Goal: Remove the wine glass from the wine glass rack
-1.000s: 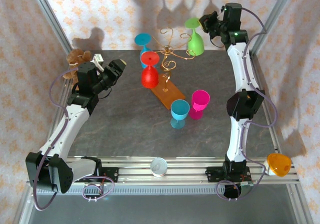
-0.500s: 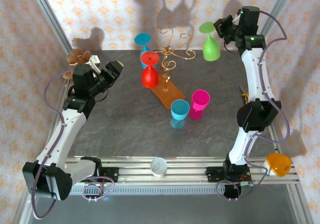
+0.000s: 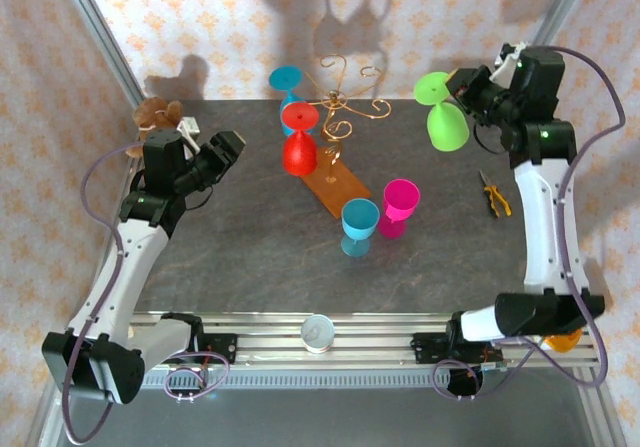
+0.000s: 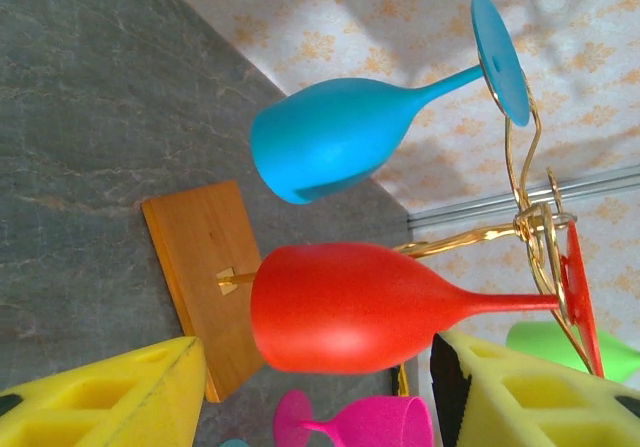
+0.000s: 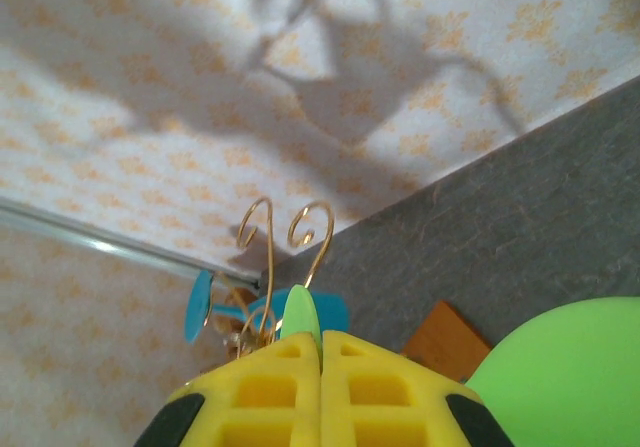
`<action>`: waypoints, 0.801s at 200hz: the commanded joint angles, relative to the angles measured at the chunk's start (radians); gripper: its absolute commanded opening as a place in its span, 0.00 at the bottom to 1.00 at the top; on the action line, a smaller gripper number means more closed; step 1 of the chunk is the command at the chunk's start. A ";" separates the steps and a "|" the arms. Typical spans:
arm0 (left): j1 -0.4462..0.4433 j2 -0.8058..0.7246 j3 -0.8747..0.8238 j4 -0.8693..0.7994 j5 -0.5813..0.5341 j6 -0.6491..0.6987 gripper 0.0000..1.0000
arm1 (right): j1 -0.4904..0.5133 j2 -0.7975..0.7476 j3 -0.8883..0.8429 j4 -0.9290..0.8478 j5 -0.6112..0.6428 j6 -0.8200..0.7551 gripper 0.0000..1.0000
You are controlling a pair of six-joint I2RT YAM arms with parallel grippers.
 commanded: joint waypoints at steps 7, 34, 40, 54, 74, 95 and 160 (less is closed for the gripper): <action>0.007 -0.066 -0.023 -0.062 0.001 0.043 0.61 | 0.042 -0.110 -0.070 -0.102 -0.041 -0.118 0.00; 0.005 -0.114 -0.040 -0.097 0.003 0.062 0.61 | 0.141 -0.175 -0.111 -0.166 -0.039 -0.163 0.00; 0.006 -0.125 -0.042 -0.110 -0.001 0.070 0.61 | 0.167 -0.205 -0.124 -0.162 -0.041 -0.162 0.00; 0.006 -0.151 -0.047 -0.139 -0.008 0.084 0.61 | 0.238 -0.229 -0.129 -0.189 -0.009 -0.183 0.00; 0.005 -0.188 -0.058 -0.179 -0.020 0.105 0.61 | 0.327 -0.257 -0.135 -0.215 0.043 -0.198 0.00; 0.007 -0.236 -0.084 -0.201 -0.022 0.107 0.61 | 0.400 -0.271 -0.144 -0.213 0.047 -0.189 0.00; 0.005 -0.346 -0.149 -0.283 0.046 0.097 0.62 | 0.710 -0.262 -0.145 -0.243 0.160 -0.241 0.00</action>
